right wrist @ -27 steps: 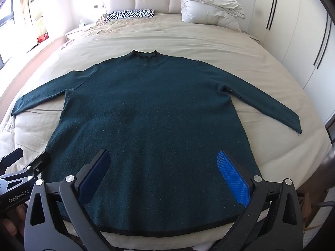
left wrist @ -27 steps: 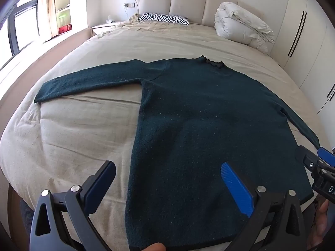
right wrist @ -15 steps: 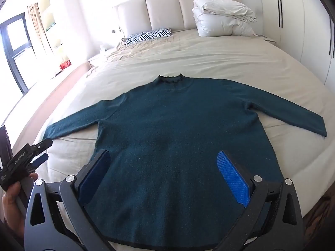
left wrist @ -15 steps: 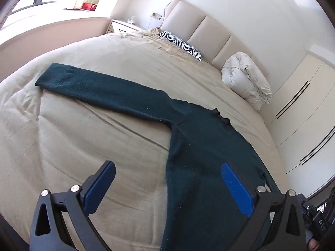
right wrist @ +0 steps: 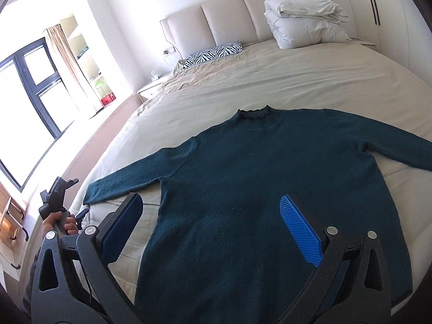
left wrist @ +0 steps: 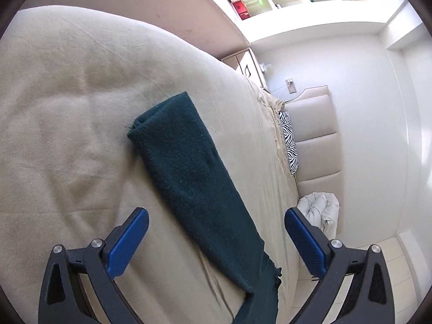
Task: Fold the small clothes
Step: 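Move the left gripper to the sweater sleeve cuff and grasp it, then fold the grasped sleeve across the sweater body with the left gripper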
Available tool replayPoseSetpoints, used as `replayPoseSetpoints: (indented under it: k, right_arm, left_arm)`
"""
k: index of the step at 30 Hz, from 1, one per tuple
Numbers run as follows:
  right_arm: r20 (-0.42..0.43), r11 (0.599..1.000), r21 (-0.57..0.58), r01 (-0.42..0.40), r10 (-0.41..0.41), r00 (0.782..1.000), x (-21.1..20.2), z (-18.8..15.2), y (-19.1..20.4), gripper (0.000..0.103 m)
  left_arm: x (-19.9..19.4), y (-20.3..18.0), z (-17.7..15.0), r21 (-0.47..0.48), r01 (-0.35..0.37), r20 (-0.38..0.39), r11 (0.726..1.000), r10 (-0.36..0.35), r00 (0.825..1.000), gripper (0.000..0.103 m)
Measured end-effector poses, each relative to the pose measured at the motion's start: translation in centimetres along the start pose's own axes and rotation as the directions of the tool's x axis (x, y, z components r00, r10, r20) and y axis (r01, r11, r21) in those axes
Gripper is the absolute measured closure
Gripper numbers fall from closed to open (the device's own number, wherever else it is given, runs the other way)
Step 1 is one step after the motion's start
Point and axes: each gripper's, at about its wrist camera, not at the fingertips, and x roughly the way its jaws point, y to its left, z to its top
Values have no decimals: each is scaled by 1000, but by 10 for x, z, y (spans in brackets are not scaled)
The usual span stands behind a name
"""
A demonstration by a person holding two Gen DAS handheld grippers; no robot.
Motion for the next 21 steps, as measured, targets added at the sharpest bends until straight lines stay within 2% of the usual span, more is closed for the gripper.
replayPoseSetpoints:
  k: [2, 6, 8, 9, 10, 11, 13, 15, 17, 18, 19, 20, 21]
  right_arm:
    - [-20, 1000, 20, -6, 7, 1000, 13, -1, 0, 0]
    - [-54, 999, 34, -8, 10, 998, 39, -1, -1, 0]
    - [-60, 1000, 29, -6, 8, 998, 50, -2, -3, 0]
    - [-62, 1000, 26, -2, 4, 998, 54, -1, -4, 0]
    - [-64, 1000, 21, 6, -4, 998, 57, -2, -5, 0]
    - [-67, 1000, 20, 14, -12, 998, 59, -2, -8, 0]
    - [-73, 999, 31, 15, -12, 997, 63, -3, -16, 1]
    - [-72, 999, 46, 18, -15, 997, 64, -3, -28, 3]
    - [-64, 998, 62, 27, -23, 998, 64, -1, -43, 4]
    - [-58, 997, 71, 30, -26, 998, 64, 0, -50, 6]
    - [-53, 996, 82, 32, -28, 998, 61, 1, -58, 8]
    - [-50, 995, 95, 35, -30, 998, 60, 3, -66, 9]
    - [-49, 993, 109, 35, -30, 998, 61, 5, -76, 9]
  left_arm:
    - [5, 9, 14, -47, 37, 26, 998, -36, 999, 1]
    - [22, 19, 25, -58, 24, 70, 998, -20, 997, 2]
    - [28, 12, 31, -48, 13, 85, 999, -9, 996, 7]
    - [32, 8, 35, -36, 9, 87, 999, -6, 996, 22]
    - [37, 6, 38, -32, 8, 75, 999, -6, 997, 42]
    - [46, 4, 40, -39, 7, 56, 999, -5, 998, 52]
    - [56, -3, 41, -23, -23, 36, 999, 24, 999, 86]
    - [54, -26, 35, 93, -65, 46, 993, 61, 997, 95]
    - [54, -62, 17, 262, -80, 38, 962, 72, 997, 95]
    - [57, -84, -1, 353, -78, 20, 932, 76, 997, 95]
    - [62, -108, -24, 448, -70, -3, 891, 80, 997, 95]
    - [65, -131, -52, 553, -66, -21, 831, 92, 995, 95]
    - [71, -157, -83, 662, -57, -33, 747, 105, 994, 95]
